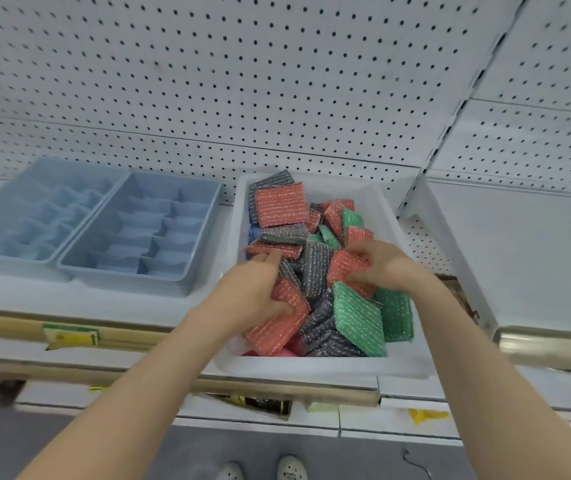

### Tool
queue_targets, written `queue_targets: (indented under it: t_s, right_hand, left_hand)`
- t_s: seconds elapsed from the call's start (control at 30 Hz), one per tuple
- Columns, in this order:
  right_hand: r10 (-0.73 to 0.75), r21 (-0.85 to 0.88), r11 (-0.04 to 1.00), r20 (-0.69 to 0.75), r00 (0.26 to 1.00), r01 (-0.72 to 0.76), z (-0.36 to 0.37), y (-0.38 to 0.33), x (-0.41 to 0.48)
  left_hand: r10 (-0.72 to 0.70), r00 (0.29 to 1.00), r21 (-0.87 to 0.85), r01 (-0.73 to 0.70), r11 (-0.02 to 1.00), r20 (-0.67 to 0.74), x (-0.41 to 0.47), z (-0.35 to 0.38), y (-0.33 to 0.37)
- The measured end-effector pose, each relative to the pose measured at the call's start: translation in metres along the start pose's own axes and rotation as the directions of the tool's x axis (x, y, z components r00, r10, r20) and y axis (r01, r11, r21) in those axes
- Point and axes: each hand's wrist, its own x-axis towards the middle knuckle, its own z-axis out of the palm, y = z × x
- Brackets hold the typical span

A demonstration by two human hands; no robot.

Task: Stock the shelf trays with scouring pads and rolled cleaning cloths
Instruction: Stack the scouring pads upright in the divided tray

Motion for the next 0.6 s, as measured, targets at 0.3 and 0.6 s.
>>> queue_targets:
  t_s: [0.3,0.6]
  right_hand:
    - [-0.057,0.329,0.939,-0.14,0.989,0.101,-0.041,0.017,0.001]
    - [-0.04,0.372,0.923,-0.152,0.987,0.095,-0.031,0.013,0.036]
  left_hand:
    - [-0.179,0.969,-0.614,0.038,0.788,-0.17,0.006,-0.061,-0.011]
    - [-0.247,0.951,-0.467,0.136,0.874,-0.185,0.128,-0.037,-0.029]
